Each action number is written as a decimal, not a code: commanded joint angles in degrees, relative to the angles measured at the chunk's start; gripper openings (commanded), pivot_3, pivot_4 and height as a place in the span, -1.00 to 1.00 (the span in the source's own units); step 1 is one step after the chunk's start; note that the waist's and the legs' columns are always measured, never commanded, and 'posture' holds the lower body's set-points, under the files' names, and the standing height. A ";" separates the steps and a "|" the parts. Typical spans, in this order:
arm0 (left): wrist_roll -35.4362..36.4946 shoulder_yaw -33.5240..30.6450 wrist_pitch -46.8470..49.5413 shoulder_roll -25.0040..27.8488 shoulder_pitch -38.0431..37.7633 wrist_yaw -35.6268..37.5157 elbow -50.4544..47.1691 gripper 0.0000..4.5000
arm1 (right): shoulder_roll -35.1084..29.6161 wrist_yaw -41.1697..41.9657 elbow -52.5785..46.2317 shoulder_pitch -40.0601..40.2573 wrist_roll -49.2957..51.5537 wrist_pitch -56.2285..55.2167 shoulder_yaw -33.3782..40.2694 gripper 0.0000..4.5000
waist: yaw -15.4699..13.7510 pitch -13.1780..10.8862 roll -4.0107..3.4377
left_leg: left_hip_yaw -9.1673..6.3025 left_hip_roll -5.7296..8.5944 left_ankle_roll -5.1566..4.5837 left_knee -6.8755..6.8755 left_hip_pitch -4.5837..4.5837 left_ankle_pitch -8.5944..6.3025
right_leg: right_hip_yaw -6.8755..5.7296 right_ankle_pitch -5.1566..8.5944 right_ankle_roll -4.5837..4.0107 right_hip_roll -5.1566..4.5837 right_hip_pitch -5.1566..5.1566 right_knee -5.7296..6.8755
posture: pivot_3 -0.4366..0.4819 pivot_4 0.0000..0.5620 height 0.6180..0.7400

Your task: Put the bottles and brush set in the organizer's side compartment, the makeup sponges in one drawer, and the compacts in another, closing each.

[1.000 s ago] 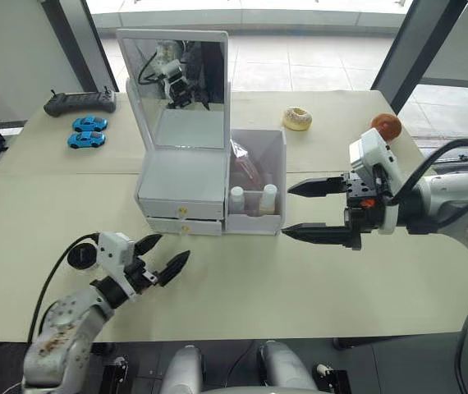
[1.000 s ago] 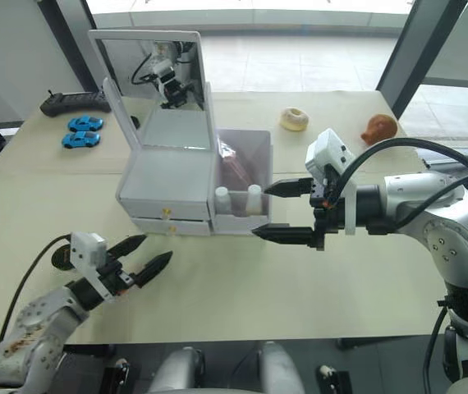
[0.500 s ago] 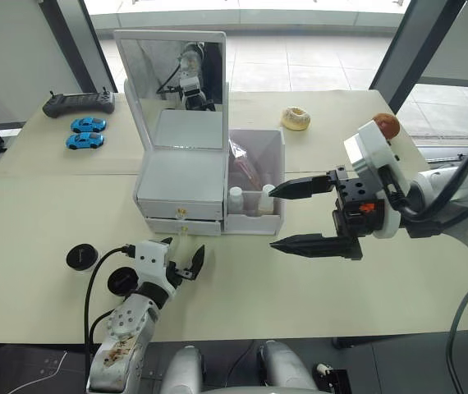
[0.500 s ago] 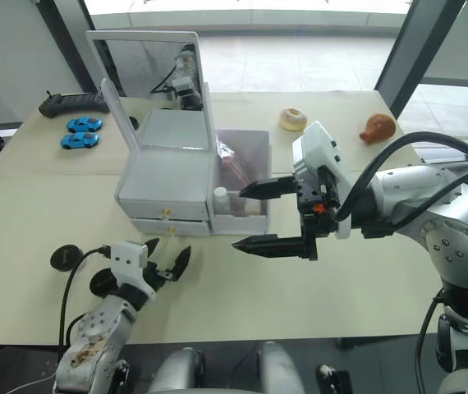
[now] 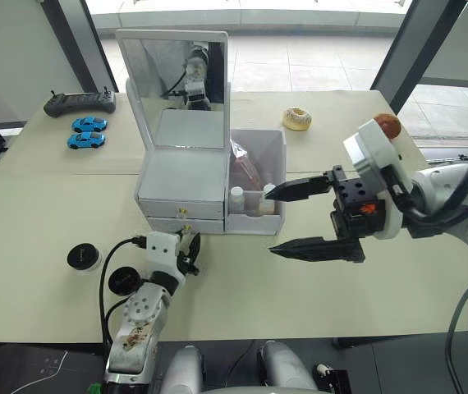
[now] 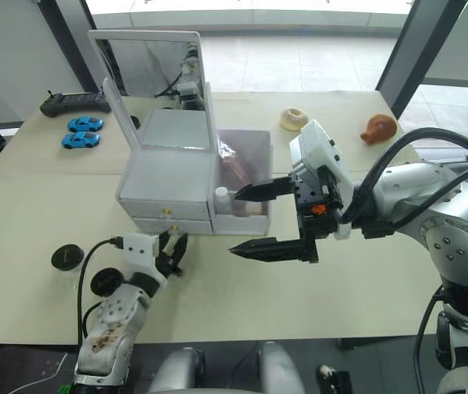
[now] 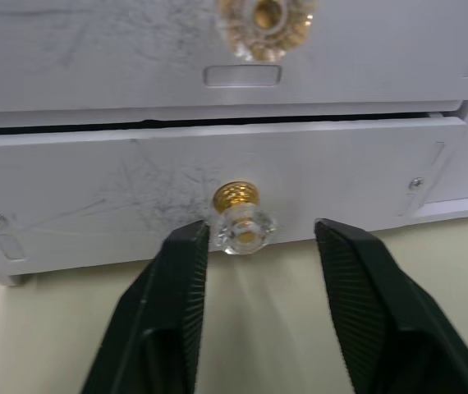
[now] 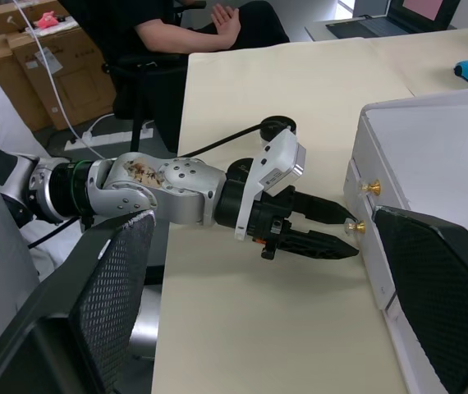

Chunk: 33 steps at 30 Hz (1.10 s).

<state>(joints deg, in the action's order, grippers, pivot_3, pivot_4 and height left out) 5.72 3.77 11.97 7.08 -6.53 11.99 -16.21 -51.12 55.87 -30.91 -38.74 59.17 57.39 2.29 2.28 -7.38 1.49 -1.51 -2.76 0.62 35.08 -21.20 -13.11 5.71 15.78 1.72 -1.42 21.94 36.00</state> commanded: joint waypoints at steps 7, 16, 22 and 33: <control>2.23 1.39 0.79 2.55 -5.94 3.70 -8.44 -0.76 | -0.14 -0.70 -1.19 -0.86 -0.11 -0.34 -0.40 1.00 | 0.04 0.00 0.01 | 0.00 -0.01 0.00 -0.02 -0.01 0.00 | 0.00 0.00 0.00 -0.02 0.02 -0.01 | -0.05 -0.47 1.00; 11.32 -1.86 8.70 10.06 -18.55 10.14 -22.63 -0.77 | 1.27 -0.91 -1.30 -0.44 0.23 -0.40 -1.72 1.00 | 0.18 -0.01 -0.01 | 0.03 -0.05 0.00 -0.05 -0.01 0.00 | 0.01 0.23 0.35 -0.02 0.08 -0.02 | -0.05 -0.47 1.00; 14.38 -3.68 8.40 13.93 -25.07 13.82 -25.76 -0.84 | 2.34 -1.43 -1.37 -0.36 0.37 -0.14 -2.33 1.00 | 0.31 -0.03 -0.01 | 0.05 -0.07 0.00 -0.10 0.01 0.00 | 0.01 0.28 0.34 -0.02 0.13 -0.04 | -0.05 -0.47 1.00; 14.35 -5.59 5.41 15.04 -27.14 15.10 -24.57 -0.98 | 3.55 -1.82 -0.92 -0.54 -0.70 -0.68 -3.36 1.00 | 0.19 -0.03 -0.02 | 0.07 -0.07 0.00 -0.11 0.01 0.00 | 0.01 0.39 0.14 -0.05 0.14 -0.06 | -0.05 -0.47 1.00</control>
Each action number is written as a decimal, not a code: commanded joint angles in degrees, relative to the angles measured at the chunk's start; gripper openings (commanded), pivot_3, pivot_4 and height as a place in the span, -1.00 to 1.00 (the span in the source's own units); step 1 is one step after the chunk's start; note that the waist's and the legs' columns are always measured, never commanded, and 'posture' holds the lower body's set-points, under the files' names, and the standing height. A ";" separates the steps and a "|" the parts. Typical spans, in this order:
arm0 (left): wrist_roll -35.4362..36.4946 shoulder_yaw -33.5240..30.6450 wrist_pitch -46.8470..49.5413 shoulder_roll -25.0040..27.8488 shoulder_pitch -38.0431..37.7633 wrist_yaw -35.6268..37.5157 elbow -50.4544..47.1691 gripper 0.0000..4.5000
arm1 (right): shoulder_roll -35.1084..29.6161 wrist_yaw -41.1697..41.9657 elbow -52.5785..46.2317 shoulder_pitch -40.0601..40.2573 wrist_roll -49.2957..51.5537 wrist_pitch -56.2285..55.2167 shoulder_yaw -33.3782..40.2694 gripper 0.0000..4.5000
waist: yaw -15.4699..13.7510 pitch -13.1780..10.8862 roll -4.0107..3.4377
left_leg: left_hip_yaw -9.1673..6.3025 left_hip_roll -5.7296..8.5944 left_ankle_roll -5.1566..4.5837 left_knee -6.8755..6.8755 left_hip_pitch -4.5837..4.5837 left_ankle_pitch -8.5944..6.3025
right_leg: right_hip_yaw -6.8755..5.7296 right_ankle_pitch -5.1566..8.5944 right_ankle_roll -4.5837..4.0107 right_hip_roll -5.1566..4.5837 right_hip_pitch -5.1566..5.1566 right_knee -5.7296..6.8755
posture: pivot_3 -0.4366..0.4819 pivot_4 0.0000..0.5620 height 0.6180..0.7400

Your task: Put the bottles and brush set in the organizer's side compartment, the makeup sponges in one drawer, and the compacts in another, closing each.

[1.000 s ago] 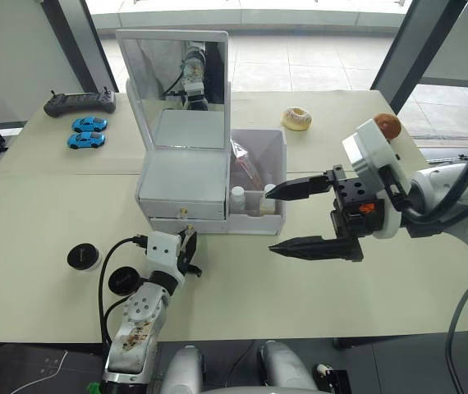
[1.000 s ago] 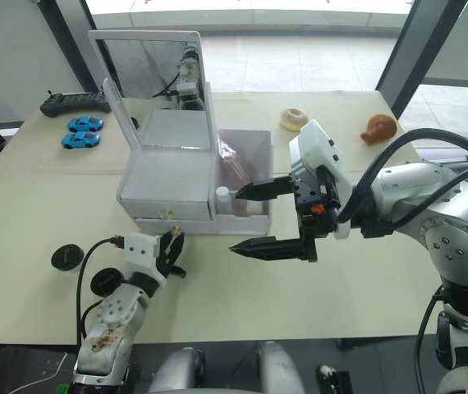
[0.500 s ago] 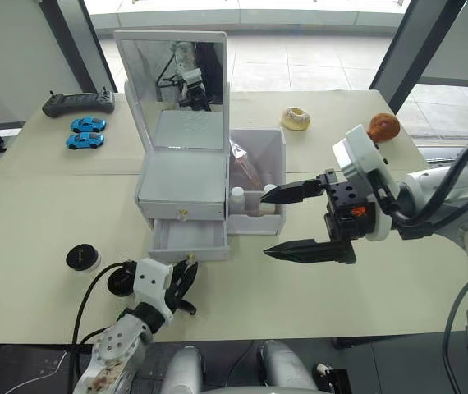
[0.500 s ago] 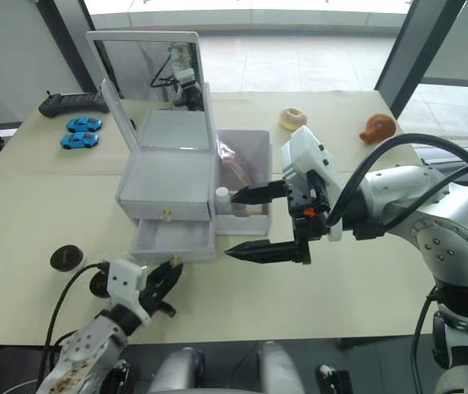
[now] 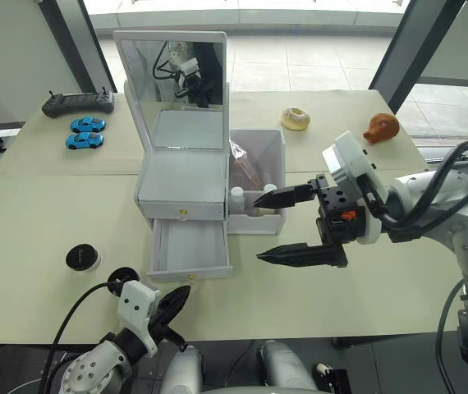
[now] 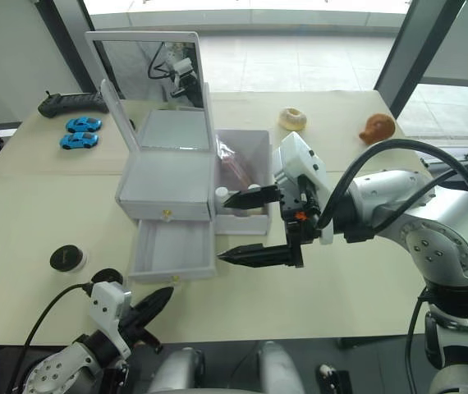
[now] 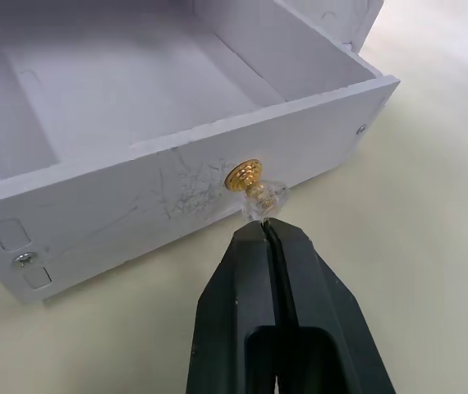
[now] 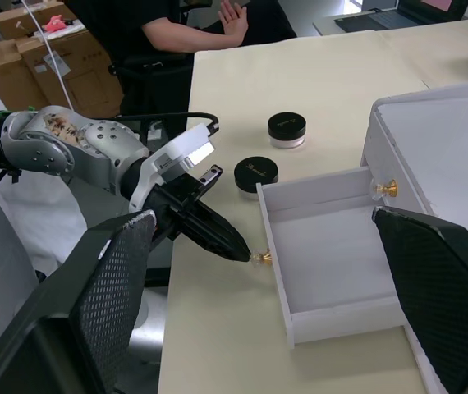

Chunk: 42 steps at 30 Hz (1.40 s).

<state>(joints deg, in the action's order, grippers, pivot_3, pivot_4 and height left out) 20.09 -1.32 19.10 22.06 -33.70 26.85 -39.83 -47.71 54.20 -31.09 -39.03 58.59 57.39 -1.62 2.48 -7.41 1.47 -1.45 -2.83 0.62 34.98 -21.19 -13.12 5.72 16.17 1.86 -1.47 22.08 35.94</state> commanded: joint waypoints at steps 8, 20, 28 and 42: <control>3.95 -5.63 -5.01 0.34 -3.60 3.42 -0.49 -0.33 | 0.31 0.40 -0.42 -0.27 -1.11 -1.16 0.46 1.00 | 0.04 0.00 0.00 | 0.00 -0.02 0.00 -0.01 0.00 0.00 | 0.00 0.09 -0.15 0.00 0.01 0.00 | -0.05 -0.47 1.00; 20.98 -32.85 0.32 15.92 12.43 10.05 16.50 0.98 | -5.90 6.66 7.16 7.83 -2.84 -5.31 9.21 1.00 | -0.05 -0.01 0.17 | 0.15 -0.05 0.00 0.02 0.04 0.00 | -0.10 0.05 -0.08 -0.09 -0.04 -0.04 | -0.05 -0.47 1.00; 13.79 -39.58 -6.47 32.69 27.03 20.92 50.85 0.98 | -10.94 11.72 17.05 15.89 -16.71 -19.86 13.72 1.00 | -0.07 -0.08 0.23 | -0.01 -0.11 0.00 -0.14 0.08 0.00 | -0.22 0.10 -0.20 0.06 0.13 0.09 | -0.05 -0.47 1.00; 3.54 -35.40 -22.79 43.69 40.29 32.99 82.41 0.98 | -10.37 13.28 34.72 24.02 -25.57 -33.22 21.35 1.00 | 0.01 -0.11 0.05 | 0.16 -0.10 0.00 -0.20 0.12 0.00 | -0.18 -0.12 -0.15 -0.10 0.11 0.14 | -0.05 -0.47 1.00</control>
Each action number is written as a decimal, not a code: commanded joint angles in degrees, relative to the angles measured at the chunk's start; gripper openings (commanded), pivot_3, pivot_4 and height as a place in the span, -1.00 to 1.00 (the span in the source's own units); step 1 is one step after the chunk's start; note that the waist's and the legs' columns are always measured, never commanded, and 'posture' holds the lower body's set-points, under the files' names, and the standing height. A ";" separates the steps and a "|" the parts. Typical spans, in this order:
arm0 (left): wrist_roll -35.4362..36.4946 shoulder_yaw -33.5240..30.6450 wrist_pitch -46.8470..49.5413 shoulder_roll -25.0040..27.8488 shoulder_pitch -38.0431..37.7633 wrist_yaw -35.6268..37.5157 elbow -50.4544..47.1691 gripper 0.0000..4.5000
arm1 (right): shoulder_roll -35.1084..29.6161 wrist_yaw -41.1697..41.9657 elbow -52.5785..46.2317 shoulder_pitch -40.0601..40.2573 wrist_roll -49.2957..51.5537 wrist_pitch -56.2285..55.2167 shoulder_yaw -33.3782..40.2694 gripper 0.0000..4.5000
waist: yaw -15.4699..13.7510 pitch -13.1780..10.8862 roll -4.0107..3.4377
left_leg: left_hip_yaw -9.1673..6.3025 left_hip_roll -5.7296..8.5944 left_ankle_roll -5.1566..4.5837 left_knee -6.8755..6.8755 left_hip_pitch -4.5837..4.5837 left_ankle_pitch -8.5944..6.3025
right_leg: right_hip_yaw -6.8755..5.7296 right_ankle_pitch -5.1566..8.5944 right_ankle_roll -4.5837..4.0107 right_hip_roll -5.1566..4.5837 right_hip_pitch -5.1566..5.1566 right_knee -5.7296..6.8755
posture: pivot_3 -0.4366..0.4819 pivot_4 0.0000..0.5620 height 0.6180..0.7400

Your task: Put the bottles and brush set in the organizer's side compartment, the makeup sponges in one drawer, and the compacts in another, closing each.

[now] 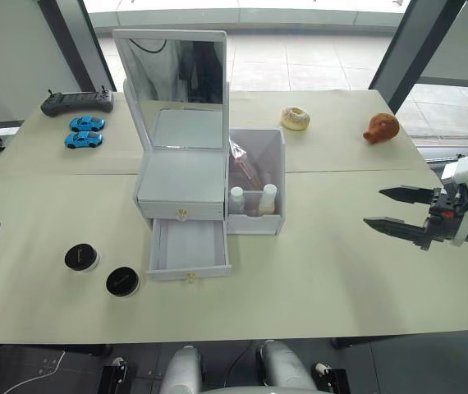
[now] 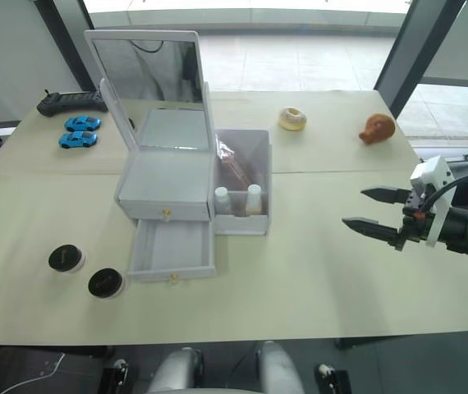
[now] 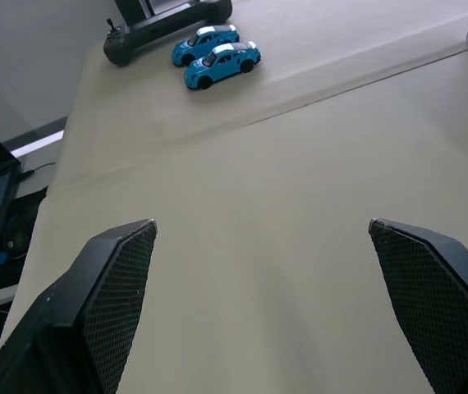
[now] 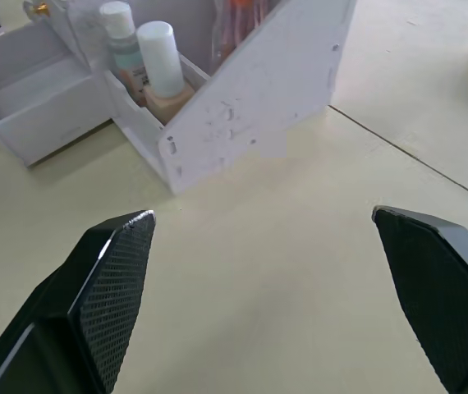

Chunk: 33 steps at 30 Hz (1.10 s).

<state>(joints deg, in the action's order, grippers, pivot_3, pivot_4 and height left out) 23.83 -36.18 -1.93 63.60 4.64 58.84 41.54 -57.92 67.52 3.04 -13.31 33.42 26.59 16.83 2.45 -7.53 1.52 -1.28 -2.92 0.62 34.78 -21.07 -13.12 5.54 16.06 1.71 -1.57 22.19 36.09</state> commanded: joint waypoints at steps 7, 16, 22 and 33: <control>1.19 -3.12 -0.09 -0.31 -2.73 1.63 -5.14 0.98 | -0.38 0.45 -1.93 -3.58 -0.74 -2.04 0.53 1.00 | 0.30 0.00 -0.09 | 0.03 -0.04 0.00 -0.04 0.02 0.00 | 0.05 -0.10 -0.16 0.03 0.02 0.09 | -0.05 -0.47 1.00; 6.67 -10.82 12.66 -8.95 -24.13 3.46 -35.11 0.98 | -0.78 6.83 -13.28 -17.90 7.55 15.10 -12.03 1.00 | 0.72 -0.01 -0.16 | 0.06 -0.13 0.01 -0.06 0.01 0.00 | 0.07 -0.16 -0.28 -0.03 0.04 0.08 | -0.05 -0.47 1.00; 8.92 -15.98 18.02 -22.24 -36.34 -5.23 -56.48 0.98 | 3.30 9.79 -14.41 -32.07 3.15 17.00 -23.23 1.00 | 0.34 -0.03 -0.11 | 0.01 -0.13 0.01 -0.02 0.02 -0.01 | -0.02 -0.15 -0.38 -0.16 0.04 0.02 | -0.05 -0.47 1.00; 2.63 -3.56 14.36 -40.02 -45.50 -12.71 -69.27 0.98 | 6.81 16.24 -16.50 -38.66 4.71 18.48 -26.60 1.00 | -0.18 0.07 0.18 | 0.09 0.12 0.02 0.09 0.04 -0.01 | -0.15 0.11 -0.55 -0.40 0.04 -0.20 | -0.05 -0.47 1.00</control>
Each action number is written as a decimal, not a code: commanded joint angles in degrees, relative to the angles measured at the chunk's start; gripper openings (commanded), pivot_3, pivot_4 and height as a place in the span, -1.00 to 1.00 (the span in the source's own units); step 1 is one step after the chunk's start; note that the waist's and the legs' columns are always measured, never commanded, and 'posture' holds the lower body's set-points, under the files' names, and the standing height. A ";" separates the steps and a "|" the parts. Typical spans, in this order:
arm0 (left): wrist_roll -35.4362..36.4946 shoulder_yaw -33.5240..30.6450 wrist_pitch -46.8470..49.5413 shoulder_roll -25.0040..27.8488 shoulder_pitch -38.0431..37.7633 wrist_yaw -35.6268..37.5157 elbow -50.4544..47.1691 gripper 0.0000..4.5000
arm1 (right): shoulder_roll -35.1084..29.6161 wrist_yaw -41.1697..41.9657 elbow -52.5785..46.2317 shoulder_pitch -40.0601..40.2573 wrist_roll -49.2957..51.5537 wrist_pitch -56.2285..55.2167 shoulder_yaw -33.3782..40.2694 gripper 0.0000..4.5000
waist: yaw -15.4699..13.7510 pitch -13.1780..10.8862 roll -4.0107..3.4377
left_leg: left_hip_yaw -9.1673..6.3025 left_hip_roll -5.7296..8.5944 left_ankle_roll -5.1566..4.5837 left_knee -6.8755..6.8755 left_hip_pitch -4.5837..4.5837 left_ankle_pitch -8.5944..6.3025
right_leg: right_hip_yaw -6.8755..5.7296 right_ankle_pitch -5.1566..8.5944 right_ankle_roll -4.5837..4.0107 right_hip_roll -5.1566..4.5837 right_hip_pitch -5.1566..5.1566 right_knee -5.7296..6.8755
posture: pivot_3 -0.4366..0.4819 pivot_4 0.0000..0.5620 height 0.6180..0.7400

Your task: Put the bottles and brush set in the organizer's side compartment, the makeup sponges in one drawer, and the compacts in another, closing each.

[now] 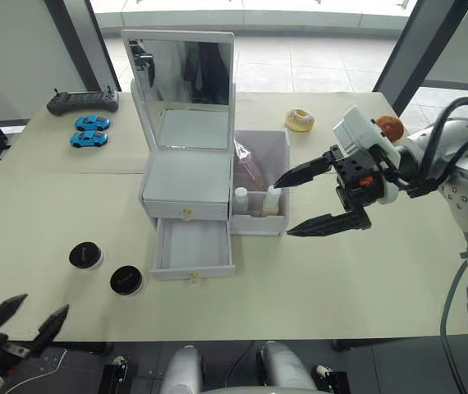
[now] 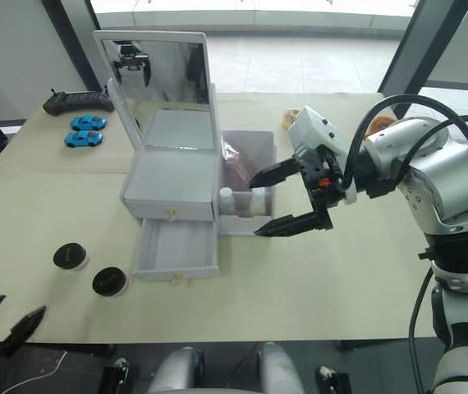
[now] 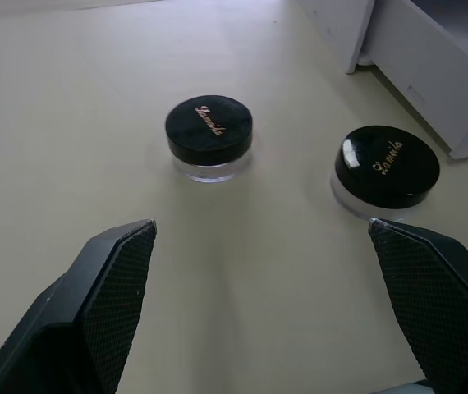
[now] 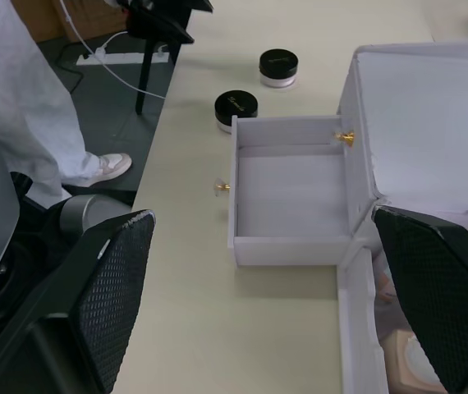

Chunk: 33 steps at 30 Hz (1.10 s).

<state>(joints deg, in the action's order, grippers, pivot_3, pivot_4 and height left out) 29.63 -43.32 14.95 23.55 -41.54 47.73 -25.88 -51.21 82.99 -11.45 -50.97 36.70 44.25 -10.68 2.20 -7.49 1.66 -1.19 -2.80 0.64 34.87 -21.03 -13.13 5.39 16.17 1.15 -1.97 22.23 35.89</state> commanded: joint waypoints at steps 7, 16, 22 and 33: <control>-11.31 15.51 -5.43 -0.98 7.15 -7.50 0.61 0.98 | 1.42 -3.32 -5.22 -1.52 1.10 4.22 1.08 1.00 | 0.34 0.11 0.01 | -0.05 -0.05 0.00 0.03 -0.08 0.00 | 0.13 -0.30 0.26 0.26 -0.10 0.14 | -0.05 -0.47 1.00; -12.55 21.42 -4.04 1.68 14.12 -8.98 5.38 0.98 | -0.66 -6.06 -8.44 1.59 4.11 6.39 5.62 1.00 | 0.28 0.12 0.01 | -0.09 -0.06 -0.01 0.04 -0.08 0.00 | 0.13 -0.30 0.27 0.30 -0.11 0.15 | -0.05 -0.47 1.00; -11.78 22.84 -4.49 3.50 14.96 -7.26 7.43 0.46 | -0.90 -6.50 -9.02 2.72 5.09 5.94 6.86 1.00 | 0.39 0.12 0.00 | -0.08 -0.07 -0.01 0.04 -0.09 0.01 | 0.15 -0.31 0.30 0.32 -0.08 0.19 | -0.05 -0.47 1.00; 3.47 13.28 1.59 11.57 23.76 -3.71 3.92 0.30 | -0.94 -7.38 -9.45 5.66 4.22 3.09 7.47 1.00 | 0.10 0.10 -0.01 | -0.12 -0.11 -0.01 0.05 -0.10 0.01 | 0.11 -0.30 0.32 0.34 -0.10 0.17 | -0.05 -0.47 1.00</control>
<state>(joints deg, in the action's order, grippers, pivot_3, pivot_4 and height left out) 29.39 -29.00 15.06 34.20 -18.77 42.82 -18.49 -52.02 75.94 -19.81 -45.44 40.67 48.68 -5.40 2.30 -7.39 1.65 -1.31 -2.89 0.63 34.94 -21.14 -13.12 5.50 15.87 1.48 -1.64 22.10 36.05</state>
